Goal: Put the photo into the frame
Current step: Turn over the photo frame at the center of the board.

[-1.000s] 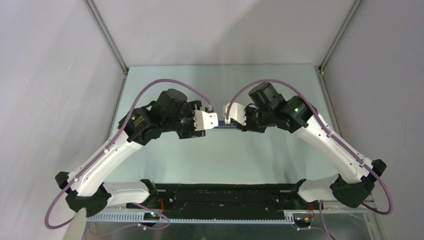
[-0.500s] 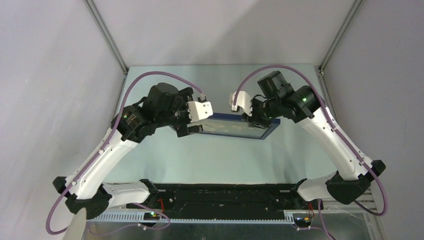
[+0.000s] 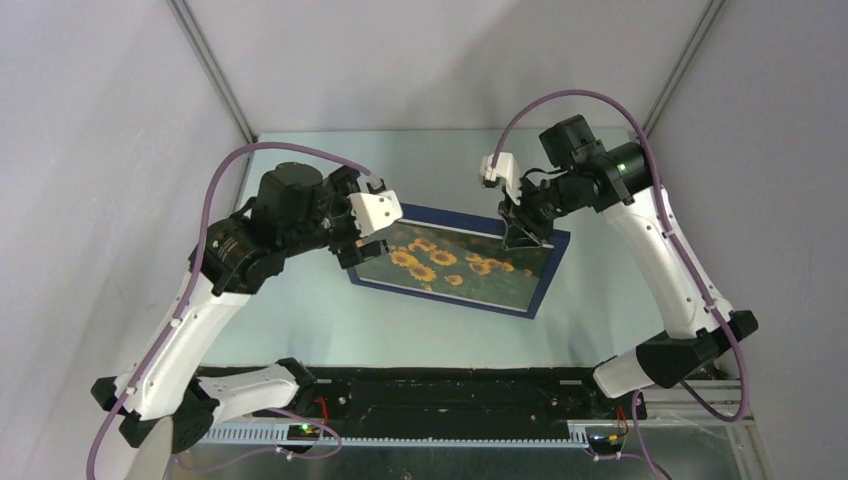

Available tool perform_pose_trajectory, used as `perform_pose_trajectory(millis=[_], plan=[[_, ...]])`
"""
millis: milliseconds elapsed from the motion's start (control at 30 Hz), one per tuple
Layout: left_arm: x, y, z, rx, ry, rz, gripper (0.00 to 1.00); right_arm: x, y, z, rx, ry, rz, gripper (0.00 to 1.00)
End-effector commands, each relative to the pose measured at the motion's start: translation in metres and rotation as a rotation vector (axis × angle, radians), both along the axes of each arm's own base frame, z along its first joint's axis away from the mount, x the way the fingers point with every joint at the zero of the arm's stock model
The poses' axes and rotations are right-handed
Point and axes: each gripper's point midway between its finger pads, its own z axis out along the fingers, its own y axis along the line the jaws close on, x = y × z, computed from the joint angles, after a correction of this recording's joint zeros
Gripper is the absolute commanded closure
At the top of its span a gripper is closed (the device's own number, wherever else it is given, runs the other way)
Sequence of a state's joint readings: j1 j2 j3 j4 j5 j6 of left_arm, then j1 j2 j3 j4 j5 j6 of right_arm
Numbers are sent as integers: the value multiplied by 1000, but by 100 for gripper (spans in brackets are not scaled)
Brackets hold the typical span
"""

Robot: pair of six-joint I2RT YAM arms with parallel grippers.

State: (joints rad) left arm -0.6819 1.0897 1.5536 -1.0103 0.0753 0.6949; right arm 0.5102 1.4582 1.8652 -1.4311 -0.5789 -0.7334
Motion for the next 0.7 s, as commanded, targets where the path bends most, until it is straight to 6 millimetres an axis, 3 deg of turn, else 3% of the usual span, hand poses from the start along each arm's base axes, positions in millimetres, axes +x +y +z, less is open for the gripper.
perform_pose_trajectory(millis=[0,500,667], plan=[[-3,2,21,-69,-38,10,0,-1,13,17,122,46,33,100],[-10,2,0,-68,21,13,0,56,-2,-13,129,184,-59,100],[-9,3,-12,-49,45,26,0,84,-12,-29,125,228,-96,100]])
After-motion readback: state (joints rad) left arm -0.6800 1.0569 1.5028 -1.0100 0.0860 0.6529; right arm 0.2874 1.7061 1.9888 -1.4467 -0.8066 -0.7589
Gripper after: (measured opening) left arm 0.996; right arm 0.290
